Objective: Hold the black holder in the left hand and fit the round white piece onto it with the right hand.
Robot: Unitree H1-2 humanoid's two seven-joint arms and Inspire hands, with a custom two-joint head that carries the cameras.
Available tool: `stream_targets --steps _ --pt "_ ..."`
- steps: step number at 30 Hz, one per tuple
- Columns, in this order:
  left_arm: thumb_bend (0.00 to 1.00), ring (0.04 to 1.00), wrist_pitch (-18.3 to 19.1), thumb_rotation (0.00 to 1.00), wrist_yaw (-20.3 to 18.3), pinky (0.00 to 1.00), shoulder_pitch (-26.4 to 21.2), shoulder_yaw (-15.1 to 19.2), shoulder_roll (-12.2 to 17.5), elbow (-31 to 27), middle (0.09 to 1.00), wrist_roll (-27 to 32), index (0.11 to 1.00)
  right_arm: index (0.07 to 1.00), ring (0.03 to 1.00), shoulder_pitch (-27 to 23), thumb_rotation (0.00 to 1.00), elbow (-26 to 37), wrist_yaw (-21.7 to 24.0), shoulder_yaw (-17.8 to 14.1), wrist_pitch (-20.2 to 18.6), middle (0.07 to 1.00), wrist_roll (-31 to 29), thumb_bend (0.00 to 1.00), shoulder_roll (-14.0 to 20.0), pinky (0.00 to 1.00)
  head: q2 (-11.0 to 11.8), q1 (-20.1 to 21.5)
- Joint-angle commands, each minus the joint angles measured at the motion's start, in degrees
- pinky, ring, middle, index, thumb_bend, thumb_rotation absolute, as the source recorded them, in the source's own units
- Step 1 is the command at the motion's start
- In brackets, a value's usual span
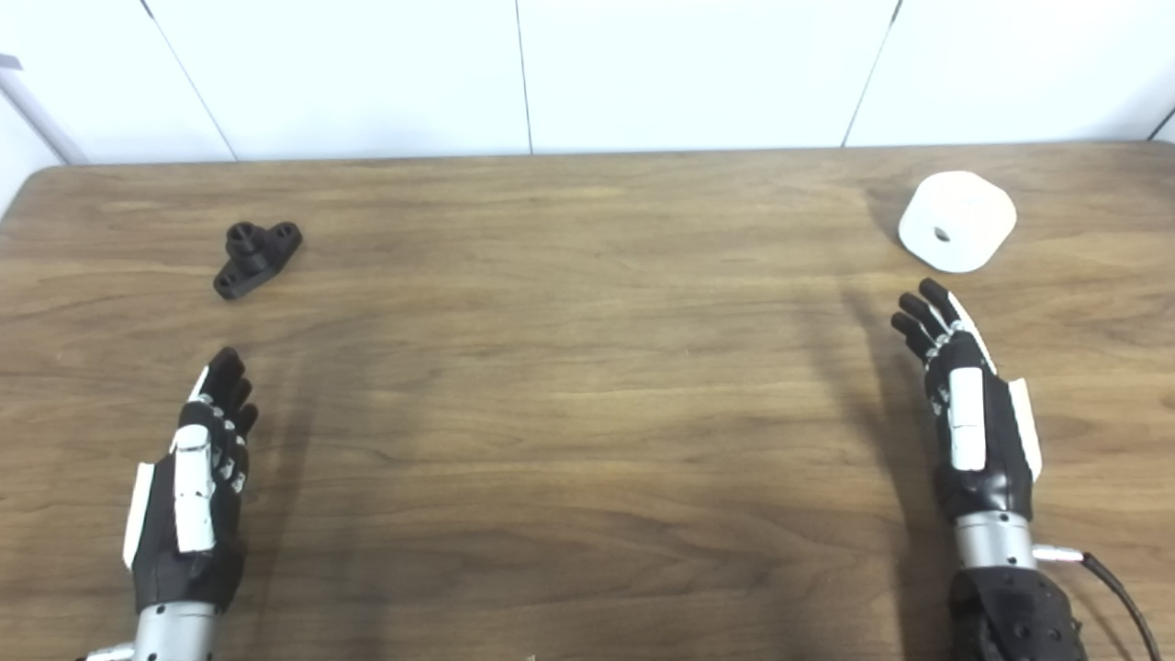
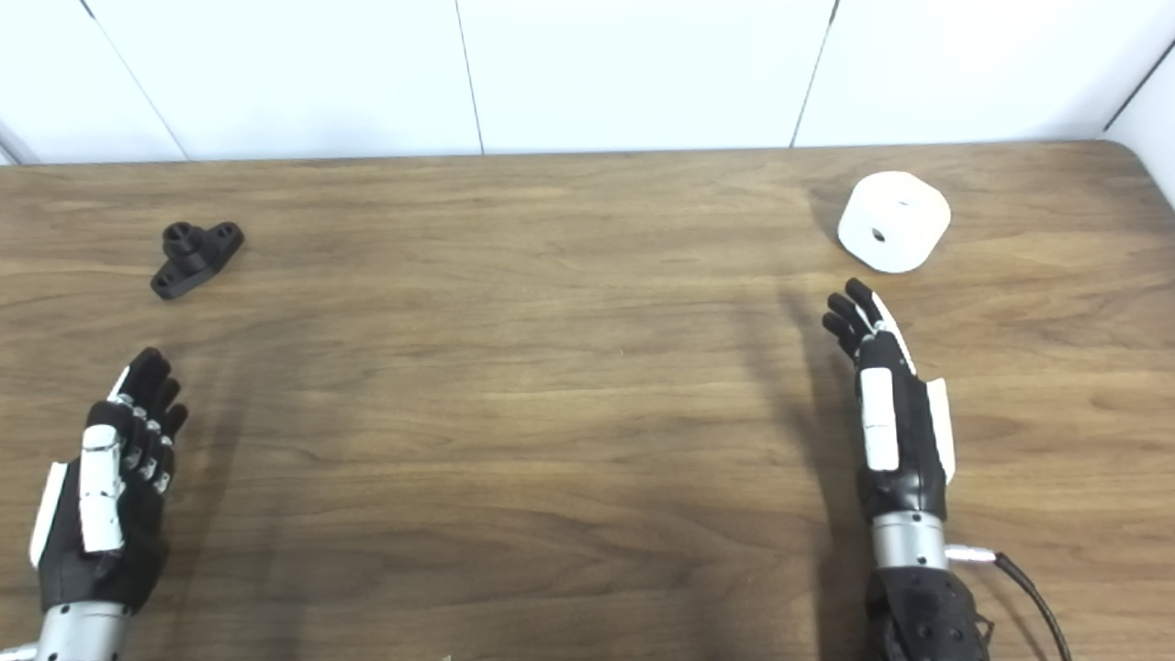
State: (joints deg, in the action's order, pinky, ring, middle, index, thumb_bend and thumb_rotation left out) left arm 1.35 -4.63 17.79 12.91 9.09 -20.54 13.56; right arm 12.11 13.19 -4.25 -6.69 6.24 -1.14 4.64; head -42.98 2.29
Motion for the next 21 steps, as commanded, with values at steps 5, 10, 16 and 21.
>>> stream_targets --steps 5,10,16,21 --pt "0.4 0.988 -4.0 0.99 0.0 1.0 0.1 -0.8 -0.3 0.1 0.969 -2.5 0.944 0.902 0.88 4.5 1.0 -1.1 1.0 -0.2 2.6 0.882 -1.8 0.54 -0.6 0.93 3.2 -4.8" --pt "0.4 0.976 -5.7 0.99 0.1 1.0 1.3 -1.9 -1.1 1.3 0.967 -3.4 0.954 0.91 0.887 5.0 1.0 -3.2 2.3 -1.0 5.1 0.891 -2.9 0.54 0.5 0.94 6.5 -7.7" --pt "0.38 0.995 -6.6 1.0 0.8 1.0 2.3 -3.2 -2.2 2.2 0.971 -4.8 0.957 0.917 0.885 4.9 1.0 -6.0 3.7 -1.9 7.8 0.896 -4.2 0.54 1.1 0.94 10.2 -10.4" --pt "0.34 0.993 -8.6 1.0 1.3 1.0 2.5 -4.1 -3.0 3.7 0.963 -5.7 0.949 0.915 0.88 4.6 1.0 -7.5 4.3 -2.4 8.8 0.894 -4.4 0.54 1.3 0.96 12.0 -12.8"
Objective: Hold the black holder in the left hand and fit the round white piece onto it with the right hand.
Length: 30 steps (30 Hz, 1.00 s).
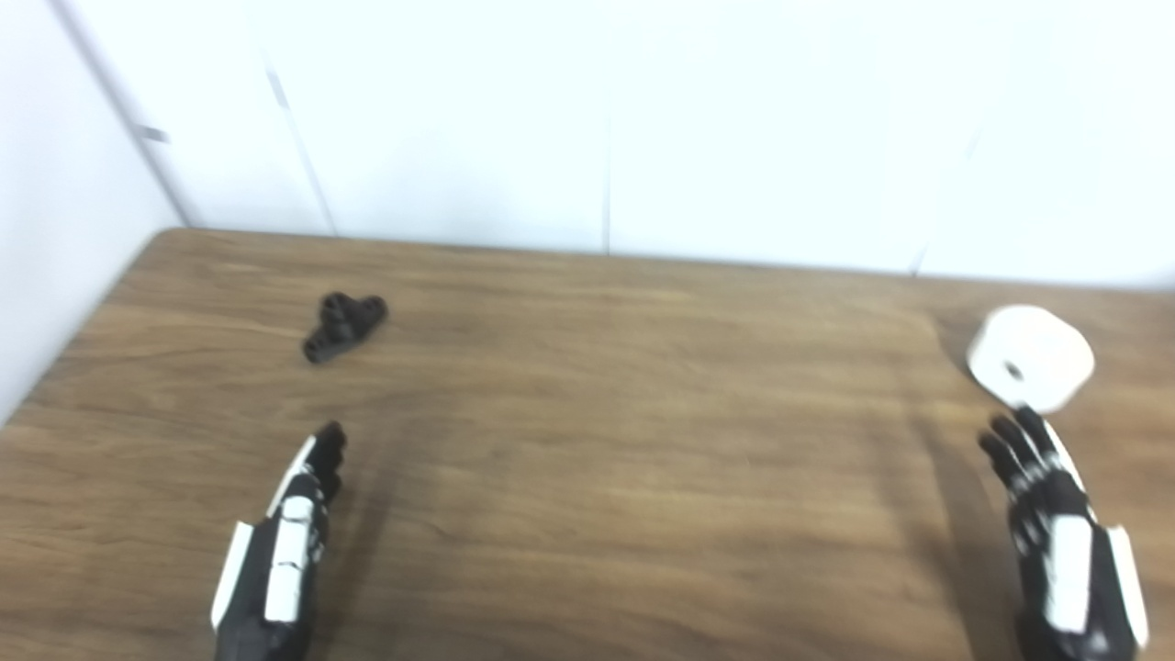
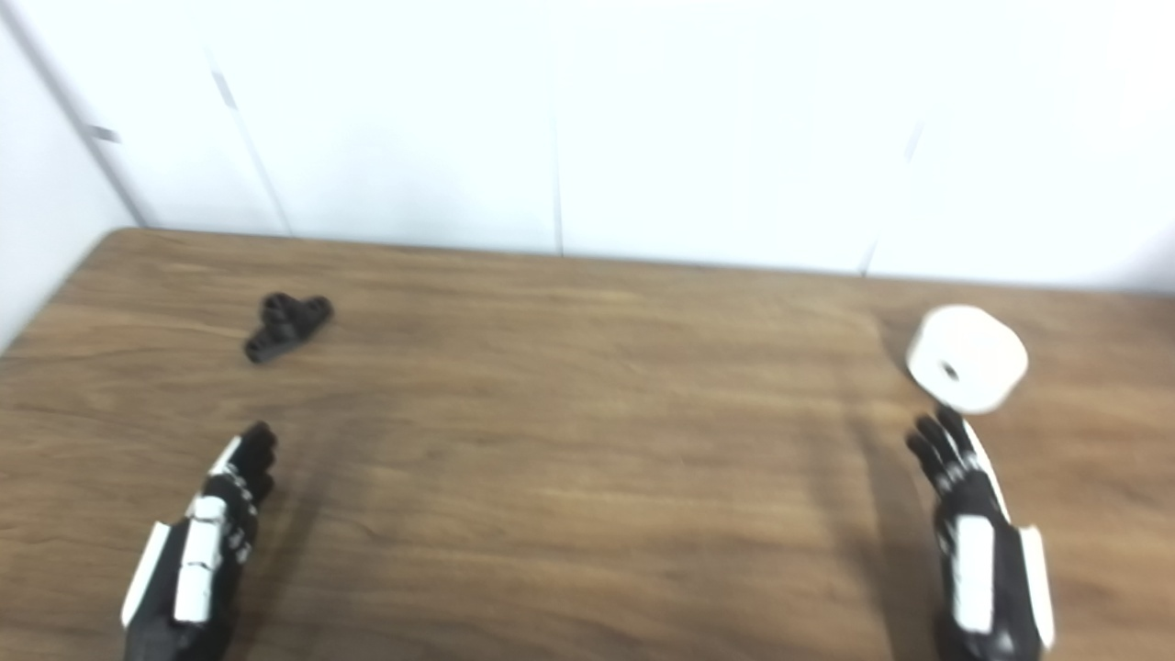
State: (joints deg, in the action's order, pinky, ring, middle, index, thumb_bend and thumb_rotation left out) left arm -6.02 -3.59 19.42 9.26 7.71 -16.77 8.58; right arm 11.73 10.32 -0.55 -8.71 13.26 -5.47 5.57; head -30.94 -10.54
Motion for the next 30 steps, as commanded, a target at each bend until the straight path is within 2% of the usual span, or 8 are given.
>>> stream_targets --steps 1,9,17,19,21,22,24,30 --pt "0.33 0.993 -1.4 1.0 0.4 1.0 1.0 -0.7 -1.7 0.1 0.963 -0.8 0.948 0.916 0.883 4.9 1.0 -4.8 0.8 -0.4 1.8 0.895 -0.4 0.54 0.4 0.96 0.0 -0.5" --pt "0.3 0.987 -2.8 1.0 1.6 1.0 1.3 -1.9 -1.7 0.8 0.961 -1.8 0.941 0.913 0.891 4.7 1.0 -5.3 1.4 -0.9 1.5 0.891 -1.3 0.55 0.6 0.95 0.5 -1.2" --pt "0.31 0.995 -3.6 1.0 1.9 1.0 1.5 -1.6 -1.4 1.5 0.974 -0.9 0.955 0.904 0.888 4.7 1.0 -5.2 1.3 -0.6 1.1 0.882 -1.1 0.58 0.1 0.94 0.4 1.4" --pt "0.33 0.995 -3.3 0.94 2.1 1.0 1.5 -1.3 -1.6 1.2 0.973 -0.2 0.952 0.906 0.894 4.8 1.0 -5.3 1.2 -0.6 1.1 0.884 -0.9 0.59 0.0 0.95 0.5 1.8" --pt "0.4 0.99 -2.9 0.71 2.1 1.0 1.4 -1.3 -0.8 0.5 0.967 -1.7 0.952 0.907 0.888 4.8 1.0 -5.5 1.1 -0.6 1.2 0.884 -0.7 0.59 0.0 0.96 0.5 2.1" --pt "0.41 0.988 -2.6 0.66 2.1 1.0 1.1 -1.3 -0.1 -0.1 0.966 -3.5 0.954 0.908 0.886 4.8 1.0 -5.5 1.1 -0.5 1.3 0.884 -0.7 0.59 -0.1 0.96 0.6 2.0" --pt "0.43 0.973 -2.7 0.43 2.2 0.98 0.6 -1.2 1.1 -0.9 0.96 -6.2 0.948 0.909 0.883 4.8 1.0 -5.6 1.2 -0.4 1.5 0.882 -0.6 0.59 -0.2 0.95 0.5 2.0" --pt "0.54 0.939 -0.2 0.18 3.6 0.93 -2.8 1.7 3.3 -5.9 0.937 -13.5 0.913 0.914 0.888 4.8 1.0 -5.9 1.1 -0.3 1.7 0.882 0.2 0.57 -0.1 0.94 0.5 1.8"
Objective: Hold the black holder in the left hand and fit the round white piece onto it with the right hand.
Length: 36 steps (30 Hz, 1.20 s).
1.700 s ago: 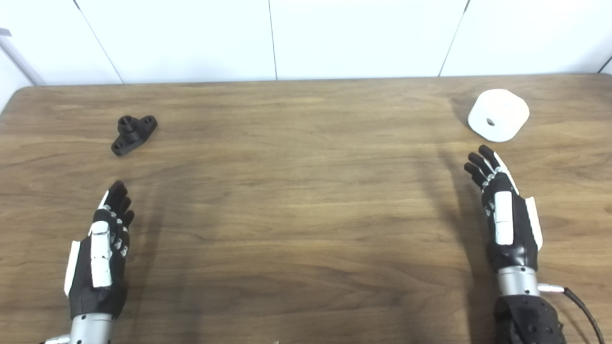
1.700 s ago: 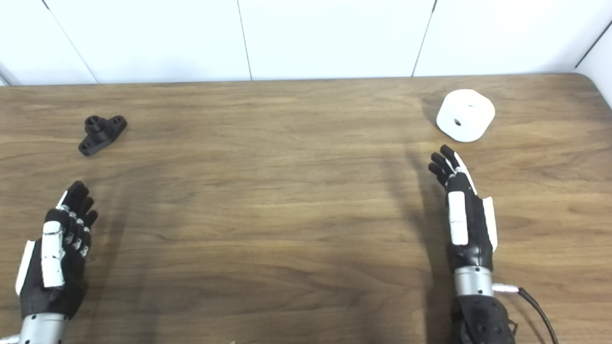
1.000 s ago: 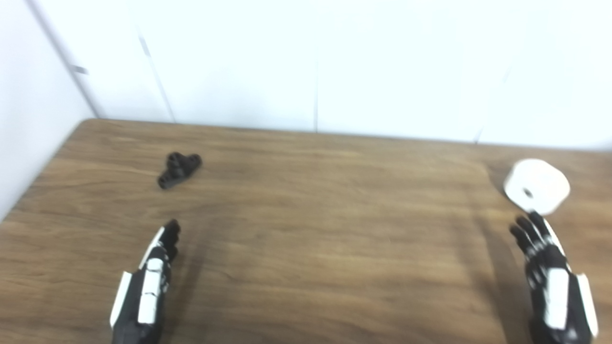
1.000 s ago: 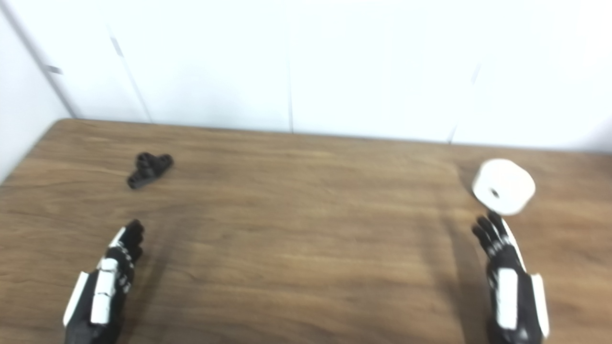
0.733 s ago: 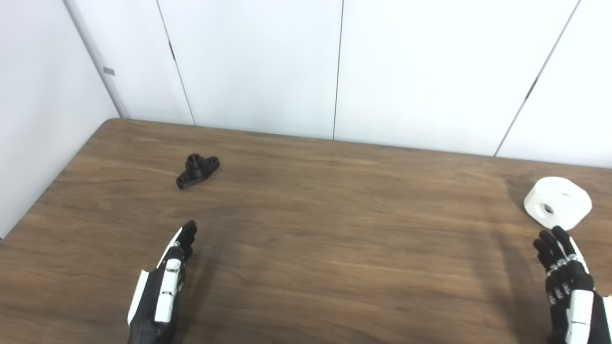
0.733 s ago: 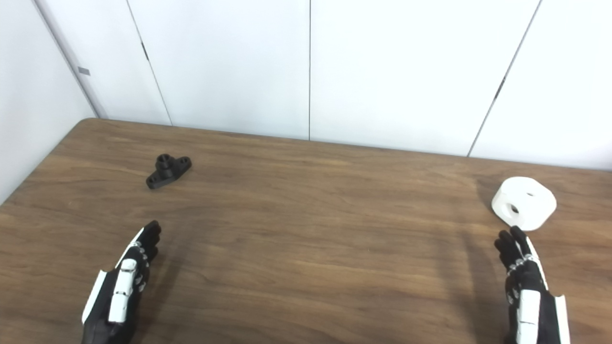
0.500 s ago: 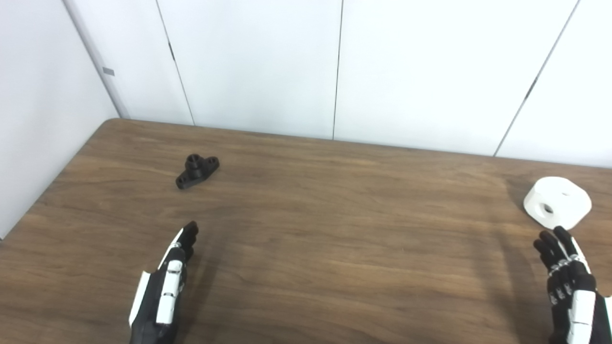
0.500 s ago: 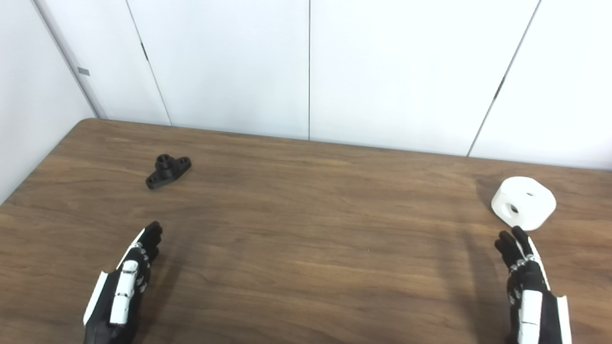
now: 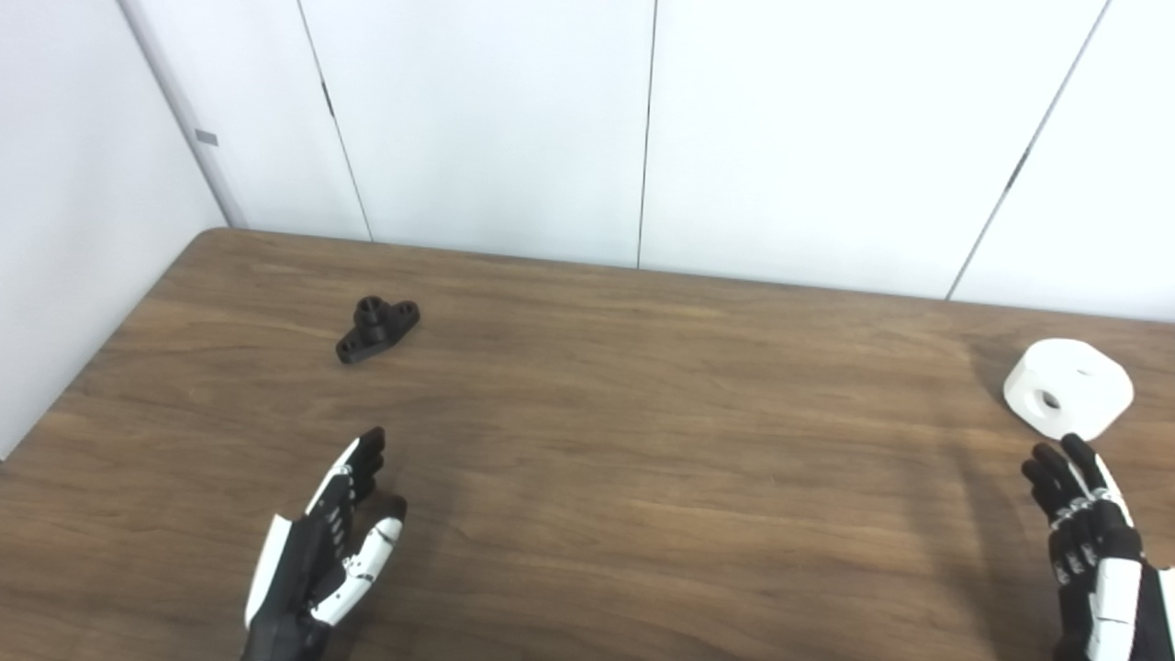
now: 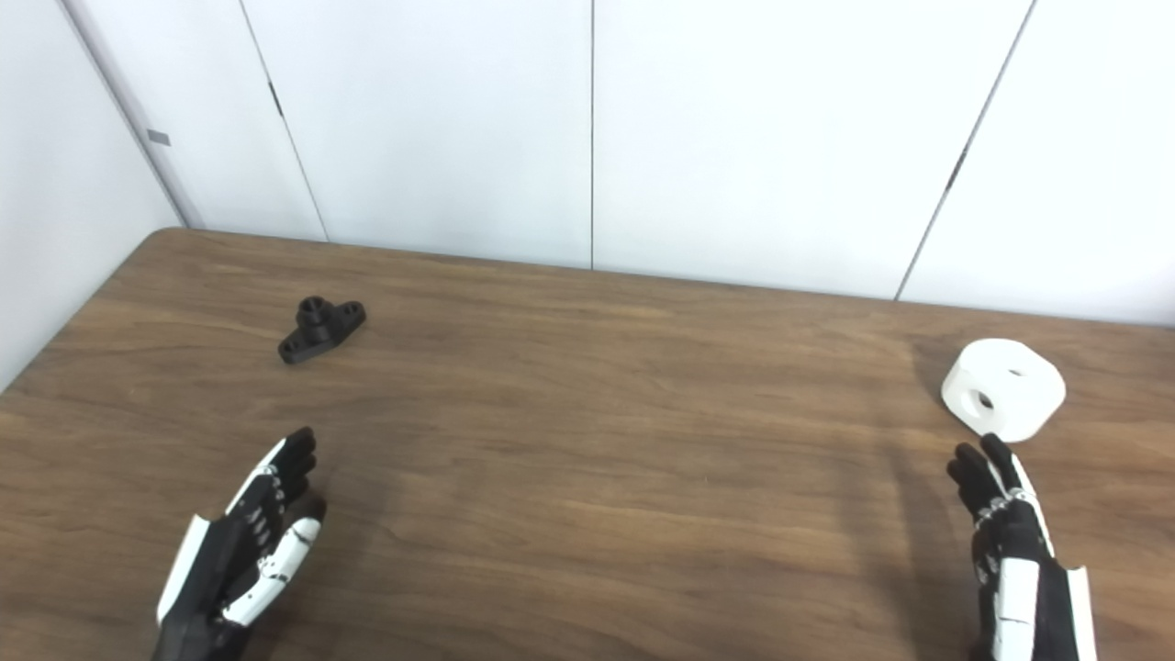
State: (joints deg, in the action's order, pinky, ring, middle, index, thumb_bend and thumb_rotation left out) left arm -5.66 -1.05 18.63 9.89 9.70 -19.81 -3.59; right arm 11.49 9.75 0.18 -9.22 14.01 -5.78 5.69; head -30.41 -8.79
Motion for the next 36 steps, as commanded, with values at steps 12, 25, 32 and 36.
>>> stream_targets --steps 12,25,32,36 --pt "0.74 0.95 9.6 0.2 1.7 0.92 -11.7 5.1 5.8 -6.7 0.938 -10.0 0.885 0.919 0.898 5.3 1.0 -4.6 0.9 0.7 0.9 0.883 0.8 0.65 0.1 0.99 -0.3 -0.2" --pt "0.76 0.976 15.4 0.3 1.7 0.98 -20.4 4.7 13.1 -0.8 0.93 -19.1 0.885 0.927 0.912 5.5 1.0 -4.4 1.1 0.7 0.7 0.893 0.8 0.66 0.1 1.0 -0.5 -0.3" --pt "0.79 0.992 15.2 0.33 3.7 0.99 -24.9 2.5 15.9 8.1 0.946 -25.5 0.87 0.935 0.91 5.6 1.0 -4.1 1.0 0.8 0.3 0.894 1.3 0.65 0.0 1.0 -0.5 0.0" --pt "0.83 0.997 15.2 0.4 5.4 1.0 -27.5 0.1 17.2 13.3 0.946 -30.0 0.849 0.929 0.905 5.6 1.0 -4.1 1.0 0.8 0.4 0.89 1.1 0.64 -0.1 1.0 -0.5 0.0"
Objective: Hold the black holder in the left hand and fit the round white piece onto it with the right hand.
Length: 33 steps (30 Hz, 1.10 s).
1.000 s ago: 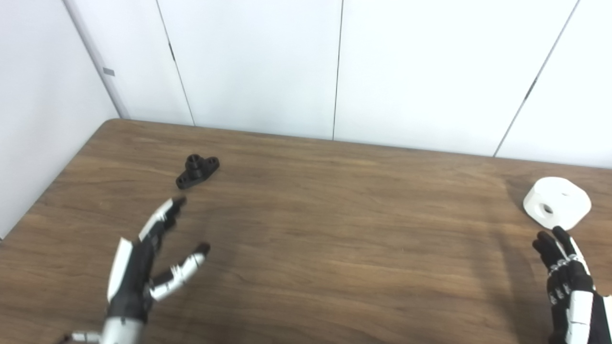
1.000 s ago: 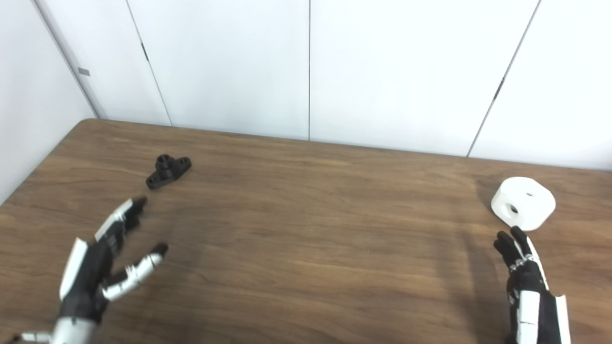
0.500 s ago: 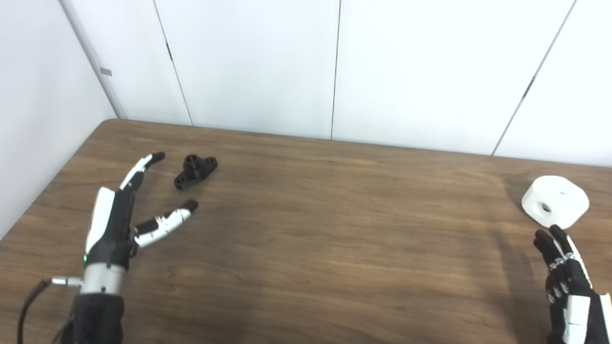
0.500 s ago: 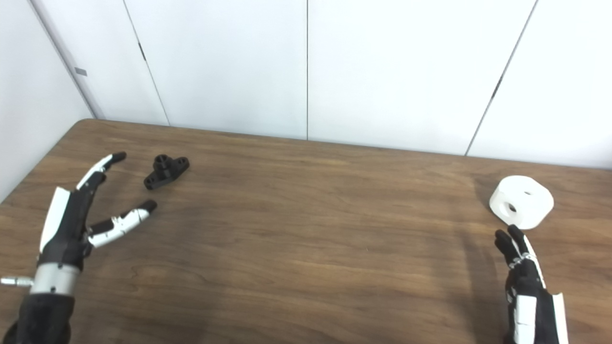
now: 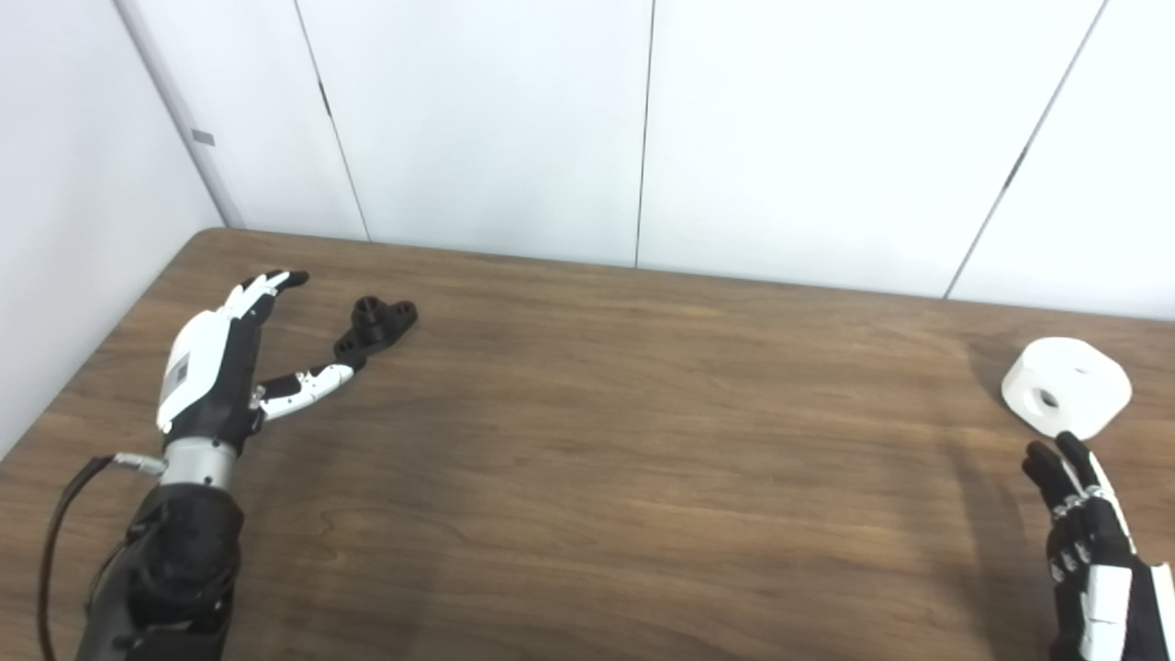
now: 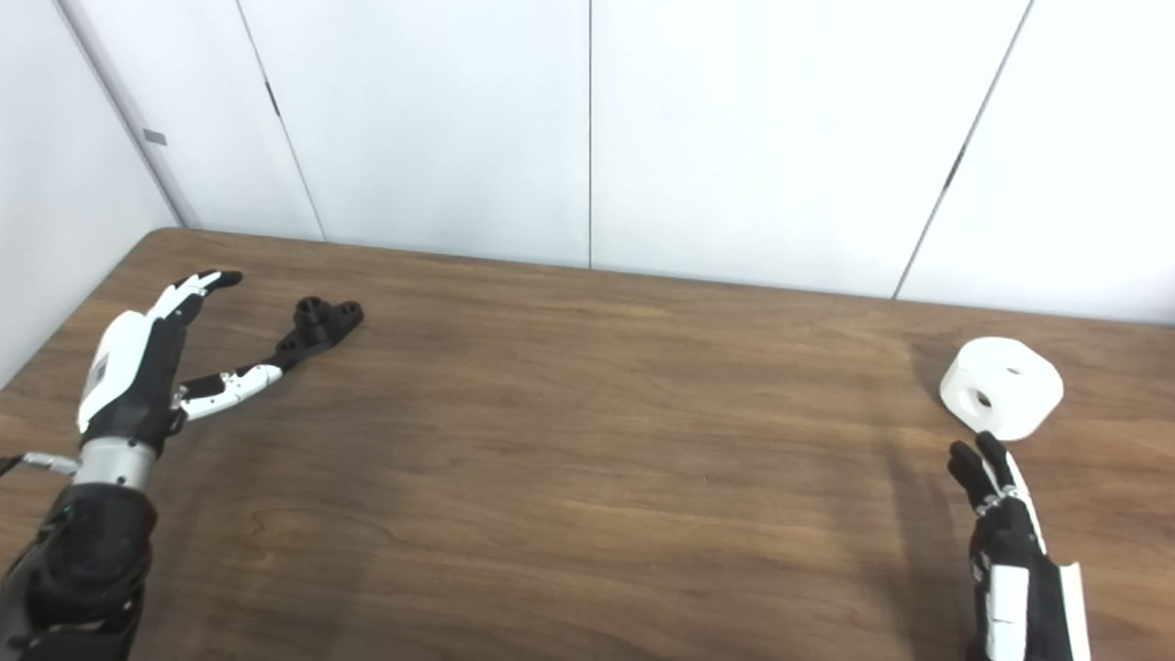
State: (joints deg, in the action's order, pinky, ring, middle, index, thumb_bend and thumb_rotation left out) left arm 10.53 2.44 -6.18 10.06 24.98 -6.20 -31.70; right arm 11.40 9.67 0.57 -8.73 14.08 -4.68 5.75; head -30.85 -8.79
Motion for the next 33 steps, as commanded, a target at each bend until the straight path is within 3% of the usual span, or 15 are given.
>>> stream_targets --steps 1,17,25,33 --pt "0.83 0.995 -1.0 0.4 2.4 1.0 -3.2 -0.6 2.1 0.7 0.942 -2.6 0.845 0.928 0.901 5.7 1.0 -4.1 0.5 0.3 0.3 0.89 0.1 0.64 -0.2 1.0 0.0 0.0" --pt "0.87 0.968 1.3 0.4 3.4 1.0 -9.6 -5.6 4.1 13.2 0.909 -5.8 0.798 0.933 0.891 6.0 1.0 -3.8 0.6 0.5 0.8 0.89 0.5 0.66 -0.2 1.0 -0.6 -0.1" --pt "0.85 0.974 6.0 0.43 1.4 1.0 -11.1 -8.6 5.6 15.2 0.916 -7.8 0.801 0.942 0.901 6.2 1.0 -3.6 0.6 0.5 0.6 0.893 1.0 0.65 -0.2 1.0 -0.6 -0.1" --pt "0.83 0.963 8.0 0.39 1.9 1.0 -12.8 -10.5 5.8 17.0 0.904 -8.3 0.787 0.942 0.898 5.7 1.0 -4.8 0.5 0.5 1.3 0.892 1.1 0.63 -0.4 1.0 -0.1 0.2"
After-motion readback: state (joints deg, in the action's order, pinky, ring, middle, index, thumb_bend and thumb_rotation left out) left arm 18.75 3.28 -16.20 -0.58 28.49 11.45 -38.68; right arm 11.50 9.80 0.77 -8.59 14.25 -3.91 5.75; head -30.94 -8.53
